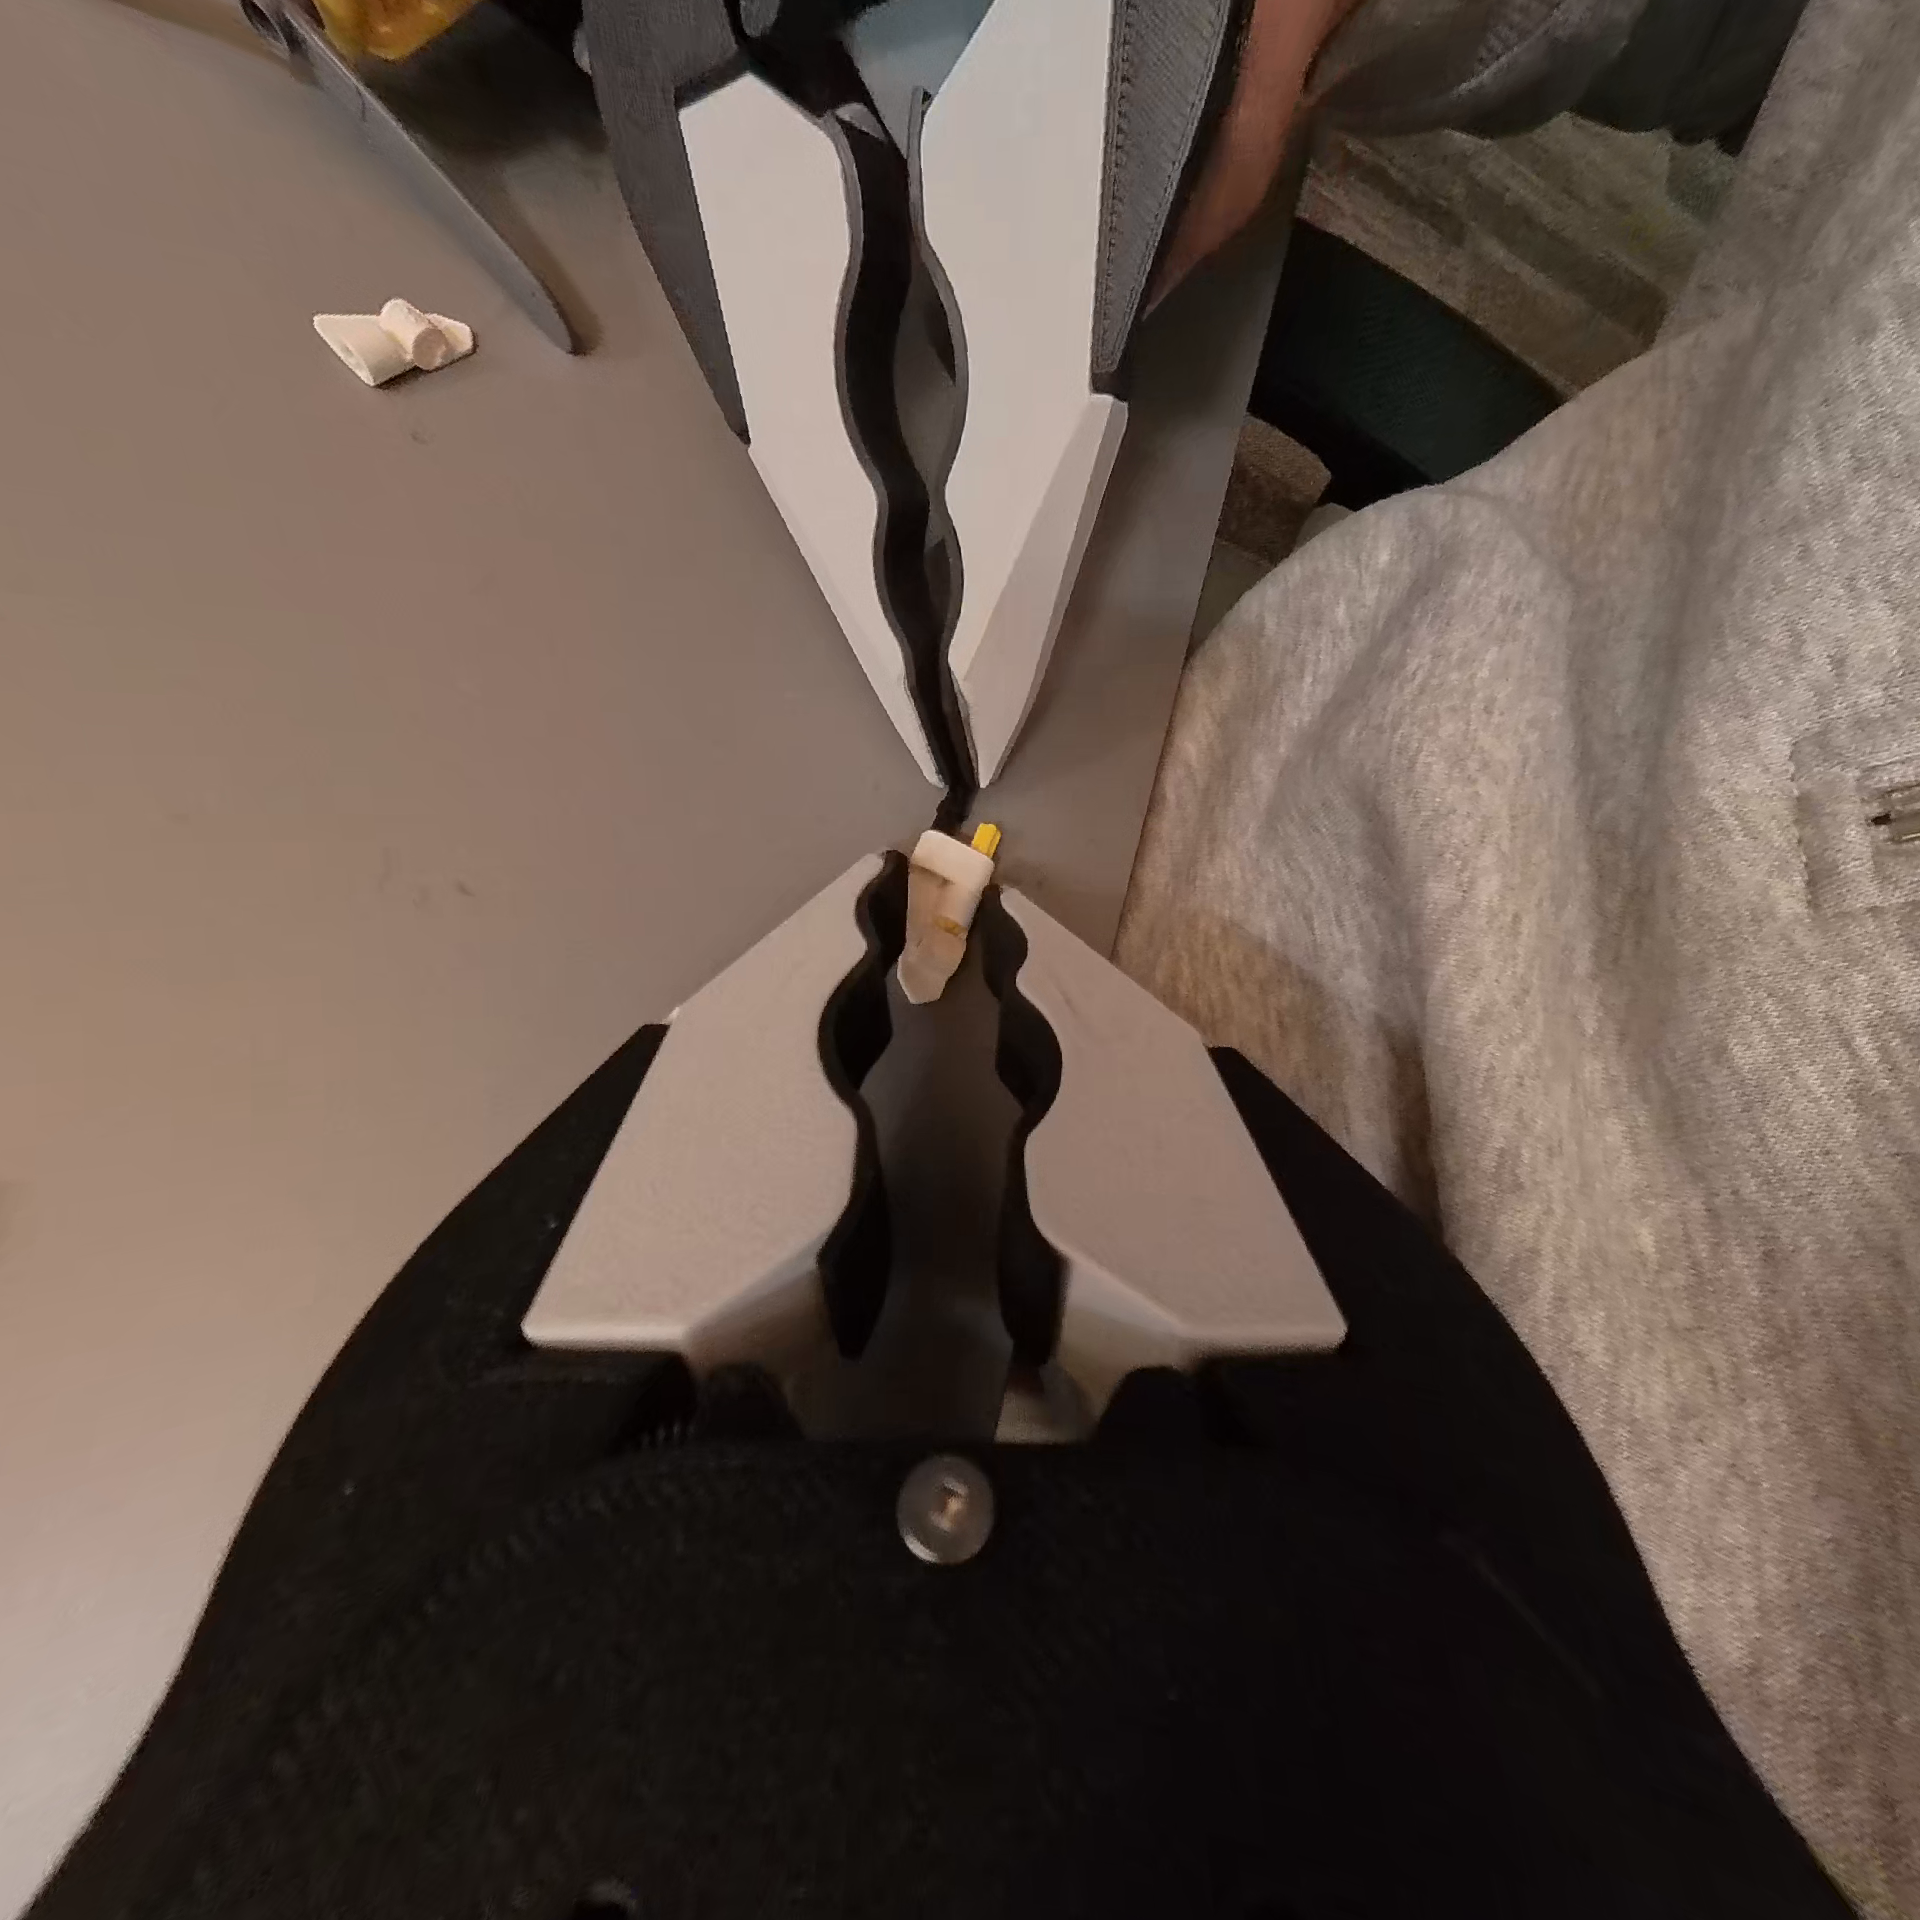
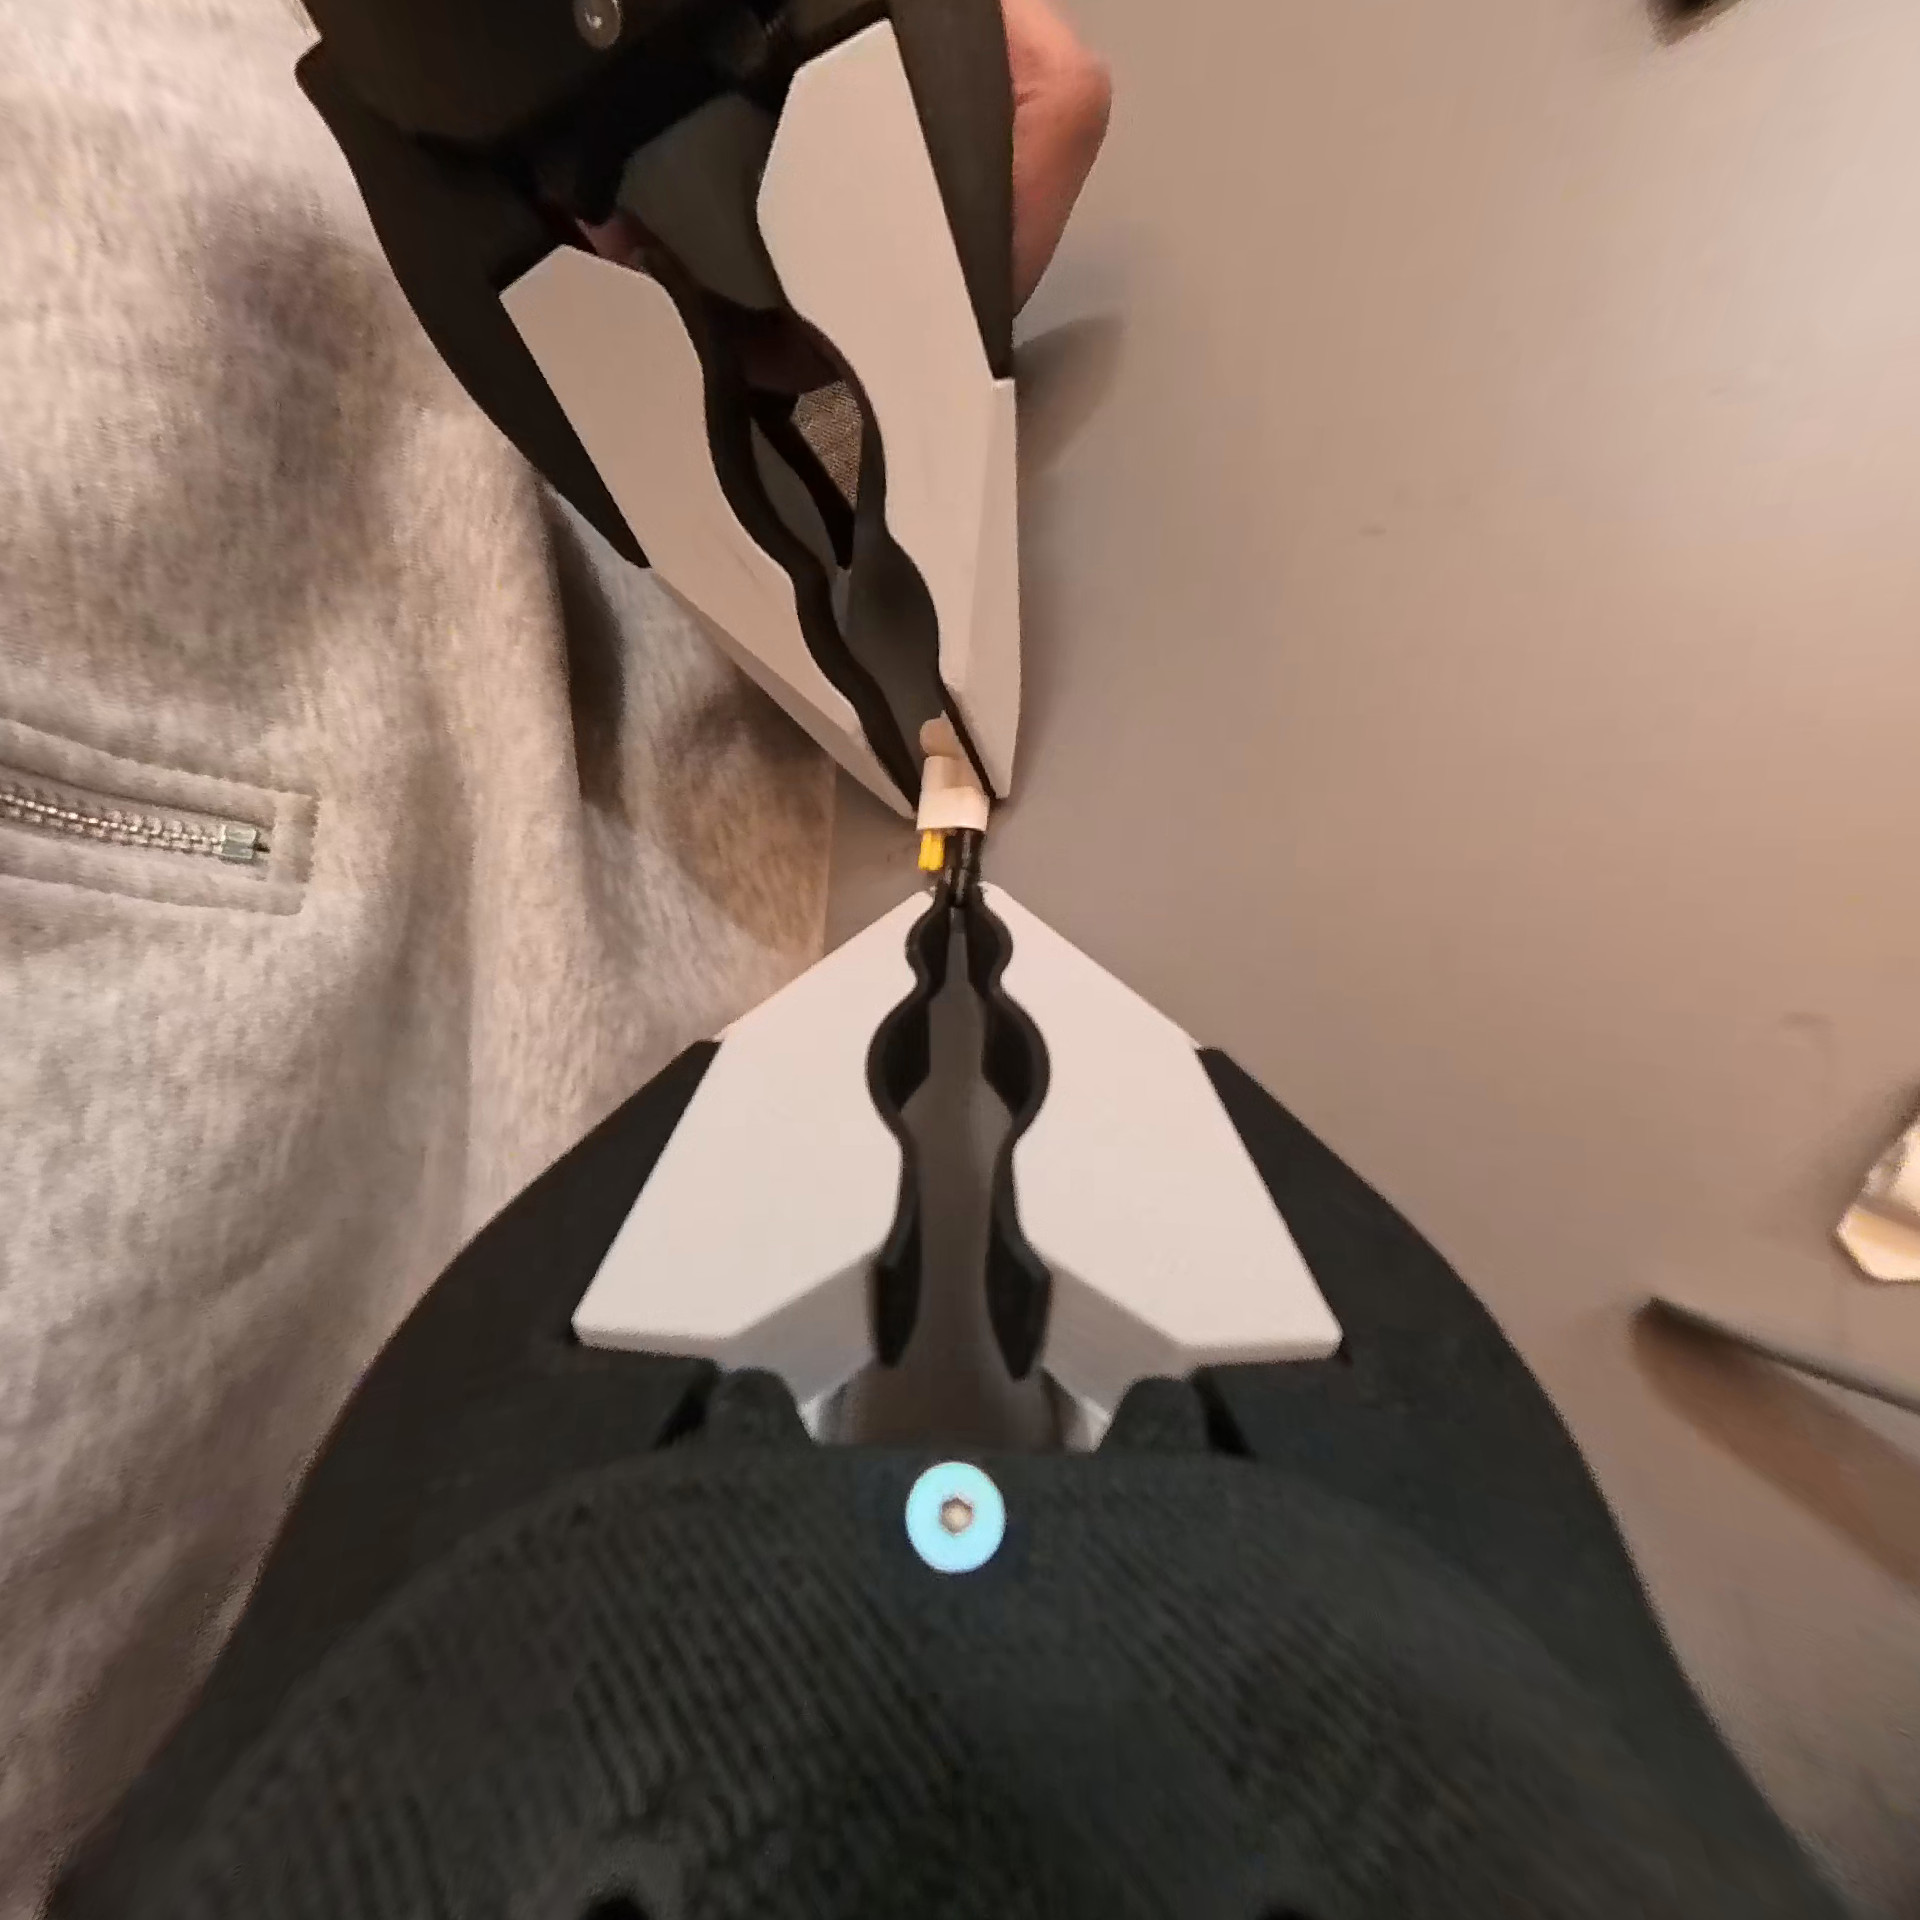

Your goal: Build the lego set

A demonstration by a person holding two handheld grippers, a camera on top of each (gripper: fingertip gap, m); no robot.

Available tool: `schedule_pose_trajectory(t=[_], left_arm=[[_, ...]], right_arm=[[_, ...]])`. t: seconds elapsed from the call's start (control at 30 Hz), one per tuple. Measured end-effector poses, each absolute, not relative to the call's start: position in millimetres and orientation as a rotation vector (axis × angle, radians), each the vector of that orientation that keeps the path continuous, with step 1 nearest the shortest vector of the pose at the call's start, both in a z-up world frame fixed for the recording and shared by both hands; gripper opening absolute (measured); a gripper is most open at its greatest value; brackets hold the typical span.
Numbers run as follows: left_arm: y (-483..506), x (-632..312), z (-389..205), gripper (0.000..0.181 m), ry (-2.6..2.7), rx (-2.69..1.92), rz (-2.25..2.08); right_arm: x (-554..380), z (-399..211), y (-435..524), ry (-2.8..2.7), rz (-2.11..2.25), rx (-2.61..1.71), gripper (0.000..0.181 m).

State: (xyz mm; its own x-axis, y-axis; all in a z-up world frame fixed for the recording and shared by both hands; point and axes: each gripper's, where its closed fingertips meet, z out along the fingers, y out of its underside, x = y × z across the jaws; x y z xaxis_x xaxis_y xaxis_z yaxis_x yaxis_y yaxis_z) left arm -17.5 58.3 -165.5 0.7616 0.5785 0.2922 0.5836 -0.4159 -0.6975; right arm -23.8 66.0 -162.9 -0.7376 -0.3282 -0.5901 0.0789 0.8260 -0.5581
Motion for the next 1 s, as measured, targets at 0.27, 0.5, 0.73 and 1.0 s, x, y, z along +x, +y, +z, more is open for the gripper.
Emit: schedule_pose_trajectory(t=[0.27, 0.5, 0.73, 1.0], left_arm=[[57.7, -16.6, -165.5, 0.012, -0.856, -2.12, -0.004], [57.1, -15.8, -165.6, 0.013, -0.853, -2.12, -0.01], [56.5, -15.0, -165.9, 0.013, -0.855, -2.117, -0.016], [55.7, -14.1, -166.1, 0.013, -0.86, -2.111, -0.028]], right_arm=[[-23.4, -164.5, 64.1, 2.376, -0.775, -0.354, 0.0], [-22.5, -165.1, 62.3, 2.392, -0.791, -0.45, 0.0], [-21.6, -165.5, 60.7, 2.382, -0.79, -0.573, 0.0], [-20.5, -165.6, 58.2, 2.343, -0.795, -0.675, 0.0]])
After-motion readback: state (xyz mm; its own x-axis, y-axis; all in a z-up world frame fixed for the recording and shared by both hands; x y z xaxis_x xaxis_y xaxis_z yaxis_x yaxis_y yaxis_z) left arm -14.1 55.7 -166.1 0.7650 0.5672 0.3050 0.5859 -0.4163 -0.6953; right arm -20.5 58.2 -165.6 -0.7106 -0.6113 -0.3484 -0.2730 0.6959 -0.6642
